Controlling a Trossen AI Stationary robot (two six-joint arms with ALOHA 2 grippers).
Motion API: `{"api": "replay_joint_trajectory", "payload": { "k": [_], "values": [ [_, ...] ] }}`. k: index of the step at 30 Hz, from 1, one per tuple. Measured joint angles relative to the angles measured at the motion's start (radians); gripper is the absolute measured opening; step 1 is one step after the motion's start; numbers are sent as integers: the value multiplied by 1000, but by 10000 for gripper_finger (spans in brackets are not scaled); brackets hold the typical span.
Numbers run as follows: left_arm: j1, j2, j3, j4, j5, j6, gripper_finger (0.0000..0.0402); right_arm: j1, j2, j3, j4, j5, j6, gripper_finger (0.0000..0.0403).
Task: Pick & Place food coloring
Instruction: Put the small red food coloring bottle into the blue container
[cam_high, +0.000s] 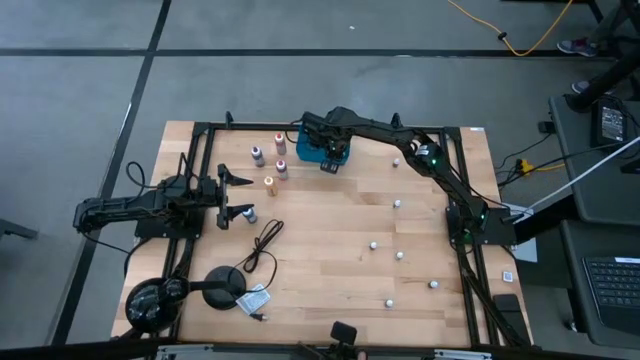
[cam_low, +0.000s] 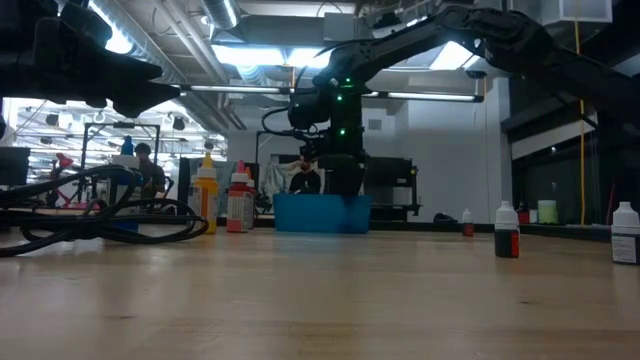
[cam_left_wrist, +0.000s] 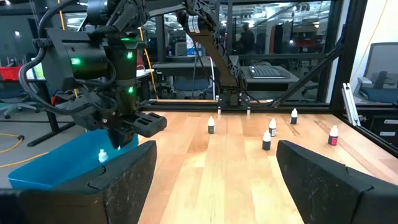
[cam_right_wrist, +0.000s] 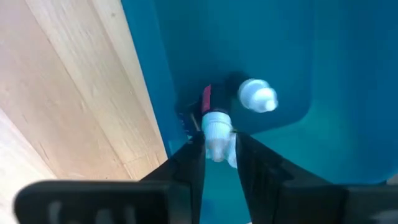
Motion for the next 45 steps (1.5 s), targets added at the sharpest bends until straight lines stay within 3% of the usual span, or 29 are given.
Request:
{"api": "replay_joint_trajectory", "payload": {
  "k": [15,22,29,35,40,45],
  "values": [
    [0,0,0,0,0,0,328,0,-1,26,-10,0,-3,117],
    [0,0,0,0,0,0,327,-7,-4,137,-114,8,0,117],
    [0,0,0,0,0,0,328,-7,-54,129,-160,1,59,122],
    [0,0,0,0,0,0,329,-6,-88,128,-180,-23,149,175],
    [0,0,0,0,0,0,327,-6,-91,128,-234,0,343,225],
    [0,0,0,0,0,0,329,-14,-93,128,-254,-1,471,242]
  ]
}}
